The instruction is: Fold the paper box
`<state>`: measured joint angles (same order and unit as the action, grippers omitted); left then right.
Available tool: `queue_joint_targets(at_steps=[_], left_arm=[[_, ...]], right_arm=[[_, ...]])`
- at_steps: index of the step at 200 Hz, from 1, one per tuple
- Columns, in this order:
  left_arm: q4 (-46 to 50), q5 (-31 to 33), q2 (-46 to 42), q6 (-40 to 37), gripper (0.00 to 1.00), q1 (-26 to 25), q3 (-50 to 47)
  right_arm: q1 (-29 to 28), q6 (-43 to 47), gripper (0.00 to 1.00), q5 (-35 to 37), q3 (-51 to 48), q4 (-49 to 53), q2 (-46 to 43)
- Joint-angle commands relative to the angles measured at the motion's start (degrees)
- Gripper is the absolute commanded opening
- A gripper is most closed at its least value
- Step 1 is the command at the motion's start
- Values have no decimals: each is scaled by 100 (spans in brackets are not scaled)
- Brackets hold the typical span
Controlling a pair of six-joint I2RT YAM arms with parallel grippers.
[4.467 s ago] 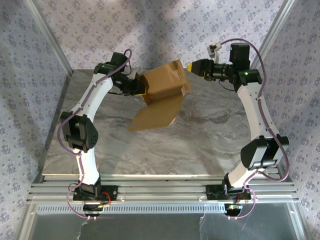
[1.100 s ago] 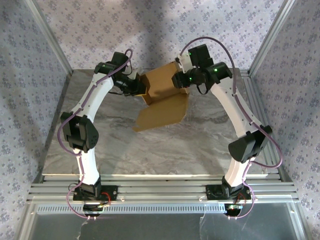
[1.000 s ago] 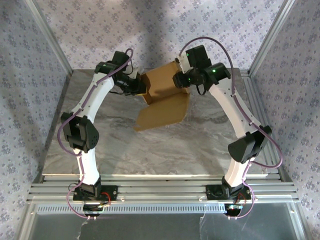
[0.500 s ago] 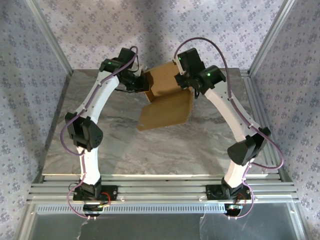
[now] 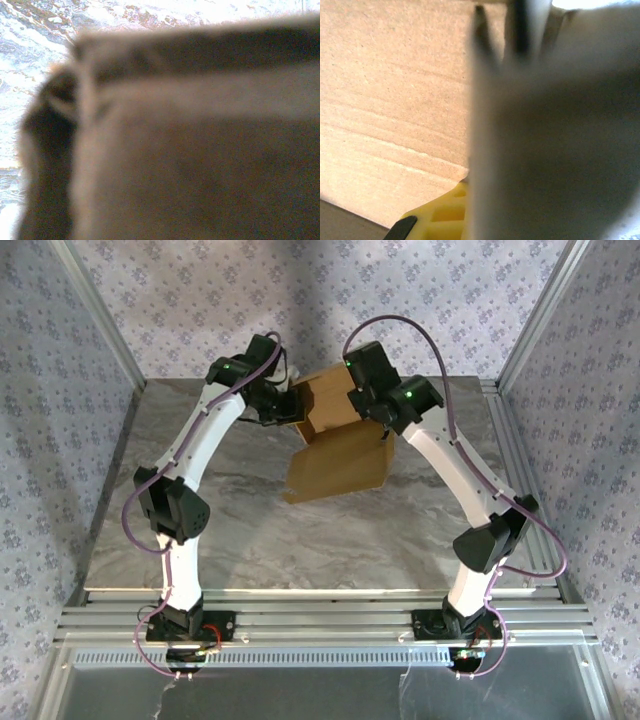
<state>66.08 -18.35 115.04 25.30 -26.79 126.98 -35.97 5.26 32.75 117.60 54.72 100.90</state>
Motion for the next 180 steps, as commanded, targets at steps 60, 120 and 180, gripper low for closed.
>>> queue_joint_targets(at_steps=[60, 120, 180], left_arm=[[782, 318, 270, 246, 0, -206, 551], [973, 217, 514, 238, 0, -214, 997], [1384, 316, 704, 475, 0, -214, 1402]], right_arm=[[-183, 263, 0, 2415, -103, -361, 148], [-279, 258, 0, 2973, -81, -476, 322], [260, -100, 31, 773, 407, -18, 160]])
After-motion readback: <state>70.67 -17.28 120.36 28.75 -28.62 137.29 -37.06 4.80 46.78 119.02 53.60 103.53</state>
